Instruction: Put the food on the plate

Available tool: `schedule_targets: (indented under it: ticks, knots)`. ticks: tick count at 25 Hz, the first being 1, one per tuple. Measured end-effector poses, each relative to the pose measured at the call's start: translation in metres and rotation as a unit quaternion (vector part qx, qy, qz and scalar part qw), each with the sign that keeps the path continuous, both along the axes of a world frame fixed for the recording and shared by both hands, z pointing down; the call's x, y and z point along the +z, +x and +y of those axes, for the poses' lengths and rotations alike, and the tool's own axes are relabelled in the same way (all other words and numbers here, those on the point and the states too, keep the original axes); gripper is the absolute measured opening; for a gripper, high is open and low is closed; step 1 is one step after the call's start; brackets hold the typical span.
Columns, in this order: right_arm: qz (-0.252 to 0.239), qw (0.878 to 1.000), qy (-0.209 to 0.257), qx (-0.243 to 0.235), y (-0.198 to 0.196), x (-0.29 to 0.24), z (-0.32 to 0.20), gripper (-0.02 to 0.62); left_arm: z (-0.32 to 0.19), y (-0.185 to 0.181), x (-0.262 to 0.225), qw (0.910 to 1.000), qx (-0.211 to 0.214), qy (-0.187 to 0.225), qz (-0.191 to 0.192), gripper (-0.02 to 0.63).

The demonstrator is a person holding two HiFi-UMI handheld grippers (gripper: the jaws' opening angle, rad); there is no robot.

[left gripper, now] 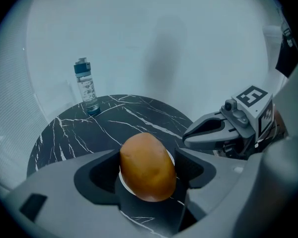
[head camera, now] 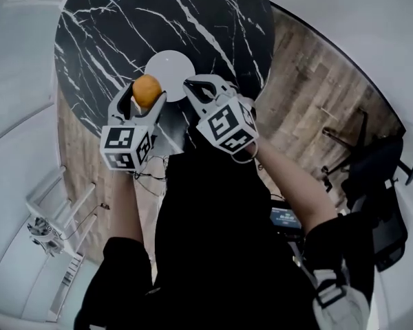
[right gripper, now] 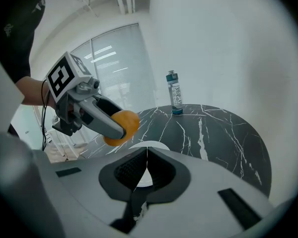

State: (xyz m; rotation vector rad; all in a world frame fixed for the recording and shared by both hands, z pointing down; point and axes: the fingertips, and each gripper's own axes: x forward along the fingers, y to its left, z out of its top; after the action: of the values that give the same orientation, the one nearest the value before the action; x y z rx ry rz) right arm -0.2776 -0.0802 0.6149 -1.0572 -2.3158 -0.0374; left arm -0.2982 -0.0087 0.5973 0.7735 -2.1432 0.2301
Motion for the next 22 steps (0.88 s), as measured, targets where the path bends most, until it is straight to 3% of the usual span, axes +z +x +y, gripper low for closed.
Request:
schedule_targets:
  ticks: [6, 12, 22]
  knots:
    - [0.002, 1.0, 0.0, 0.011, -0.009, 0.001, -0.013, -0.003, -0.006, -0.006, 0.028, 0.9989, 0.022, -0.024, 0.032, 0.336]
    - [0.003, 0.999, 0.003, 0.033, -0.01, 0.002, -0.034, -0.003, -0.018, -0.013, 0.047, 0.9938, 0.076, -0.067, 0.045, 0.336]
    - [0.008, 0.997, 0.008, 0.074, -0.007, 0.007, -0.063, -0.003, -0.041, -0.009, 0.067, 0.9865, 0.126, -0.078, 0.07, 0.336]
